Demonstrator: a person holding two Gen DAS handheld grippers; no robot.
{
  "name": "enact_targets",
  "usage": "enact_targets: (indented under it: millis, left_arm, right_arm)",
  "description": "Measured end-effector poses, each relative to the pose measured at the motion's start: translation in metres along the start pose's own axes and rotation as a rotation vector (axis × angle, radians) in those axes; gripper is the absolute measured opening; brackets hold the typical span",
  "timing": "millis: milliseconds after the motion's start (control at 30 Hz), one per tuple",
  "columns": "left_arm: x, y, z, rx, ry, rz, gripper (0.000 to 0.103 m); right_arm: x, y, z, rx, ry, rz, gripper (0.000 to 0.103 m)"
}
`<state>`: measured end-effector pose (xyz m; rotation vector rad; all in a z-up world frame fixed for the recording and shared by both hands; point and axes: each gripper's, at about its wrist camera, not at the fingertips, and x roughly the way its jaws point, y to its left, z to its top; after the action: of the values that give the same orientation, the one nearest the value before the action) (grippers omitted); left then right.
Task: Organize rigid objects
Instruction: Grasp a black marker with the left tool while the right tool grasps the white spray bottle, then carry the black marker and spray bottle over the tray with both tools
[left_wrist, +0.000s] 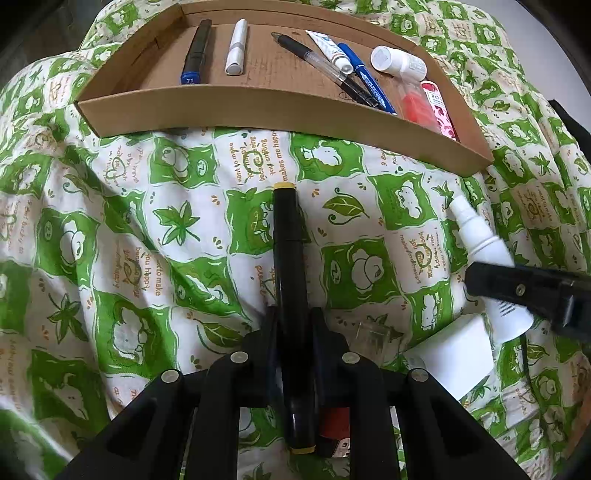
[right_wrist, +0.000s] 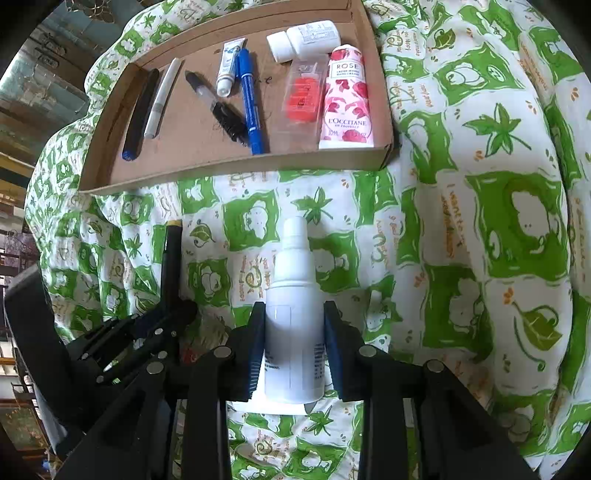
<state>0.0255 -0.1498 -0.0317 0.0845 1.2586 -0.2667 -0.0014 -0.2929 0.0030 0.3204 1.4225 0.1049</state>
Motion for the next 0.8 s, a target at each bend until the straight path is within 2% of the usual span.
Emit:
enact_targets:
  millis: [100, 367, 433, 533, 667, 800]
  left_arm:
    - [0.0, 0.001, 0.0, 0.001, -0.008, -0.007, 0.017]
    - [0.007, 0.029, 0.01, -0.13, 0.026, -0.137, 0.017]
    - [0.013, 0.034, 0.012, -0.133, 0.029, -0.146, 0.017]
    - [0.014, 0.03, 0.013, -0.099, 0.027, -0.118, 0.016]
    - [0.012, 0.014, 0.012, -0.017, 0.006, -0.04, 0.015]
    - [0.012, 0.009, 0.014, -0.018, -0.007, -0.038, 0.014]
  right_arm:
    - [-0.003, 0.001, -0.001, 0.018, -0.011, 0.018, 0.029]
    - [-0.015, -0.012, 0.002, 0.055, -0.002, 0.058, 0.029]
    - [-0.016, -0.012, 0.002, 0.051, -0.001, 0.061, 0.029]
    - [-0.016, -0.006, 0.004, 0.048, -0.002, 0.069, 0.029]
    - [-0.02, -0.001, 0.005, 0.049, -0.01, 0.081, 0.029]
    - [-0.03, -0.004, 0.011, 0.06, -0.027, 0.107, 0.029]
